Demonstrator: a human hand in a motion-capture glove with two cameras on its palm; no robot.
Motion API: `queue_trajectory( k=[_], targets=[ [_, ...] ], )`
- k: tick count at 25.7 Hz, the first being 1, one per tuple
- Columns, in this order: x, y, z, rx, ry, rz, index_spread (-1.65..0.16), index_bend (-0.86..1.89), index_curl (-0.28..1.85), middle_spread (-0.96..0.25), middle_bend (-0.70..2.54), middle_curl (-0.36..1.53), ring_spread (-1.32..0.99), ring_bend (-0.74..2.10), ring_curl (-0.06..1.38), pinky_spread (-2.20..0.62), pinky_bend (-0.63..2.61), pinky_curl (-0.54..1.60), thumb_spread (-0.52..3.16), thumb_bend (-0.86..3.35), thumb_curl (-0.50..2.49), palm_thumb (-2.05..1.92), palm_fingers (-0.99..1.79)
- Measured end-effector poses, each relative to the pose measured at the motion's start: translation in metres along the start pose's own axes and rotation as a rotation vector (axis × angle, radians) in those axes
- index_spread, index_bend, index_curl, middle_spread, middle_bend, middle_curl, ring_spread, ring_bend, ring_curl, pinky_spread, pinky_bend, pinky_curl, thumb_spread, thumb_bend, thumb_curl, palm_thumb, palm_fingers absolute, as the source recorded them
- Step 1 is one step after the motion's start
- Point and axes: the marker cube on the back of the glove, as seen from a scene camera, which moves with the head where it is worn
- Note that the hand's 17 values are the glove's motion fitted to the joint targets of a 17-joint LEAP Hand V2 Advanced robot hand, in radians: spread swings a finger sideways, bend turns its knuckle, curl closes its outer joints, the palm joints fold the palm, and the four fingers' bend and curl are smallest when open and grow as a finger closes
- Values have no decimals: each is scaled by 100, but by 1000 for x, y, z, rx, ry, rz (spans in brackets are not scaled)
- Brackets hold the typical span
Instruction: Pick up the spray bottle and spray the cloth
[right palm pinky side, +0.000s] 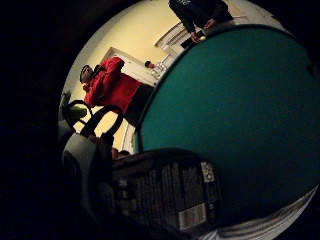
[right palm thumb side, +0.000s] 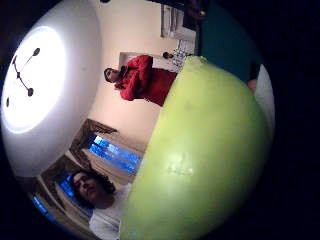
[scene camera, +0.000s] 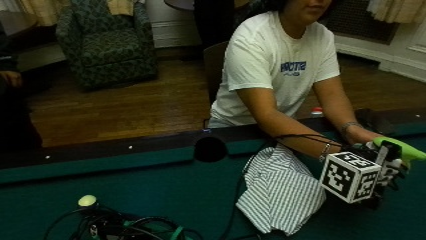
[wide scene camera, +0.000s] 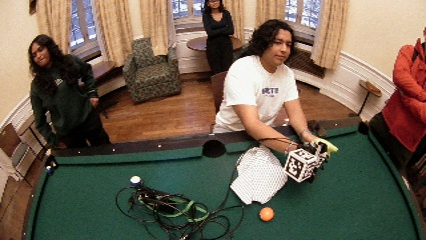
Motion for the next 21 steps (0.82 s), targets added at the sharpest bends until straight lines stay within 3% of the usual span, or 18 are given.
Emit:
queue_trajectory(
  k=[12,21],
  targets=[
    [22,-15,21,133,-28,-47,-27,34,64,-21,72,57,-20,81,49,-29,46,42,40,-3,84,94,138],
    [28,-36,32,109,-45,-28,-27,35,64,-21,72,57,-20,80,49,-30,46,42,39,-3,85,94,139]
  ],
)
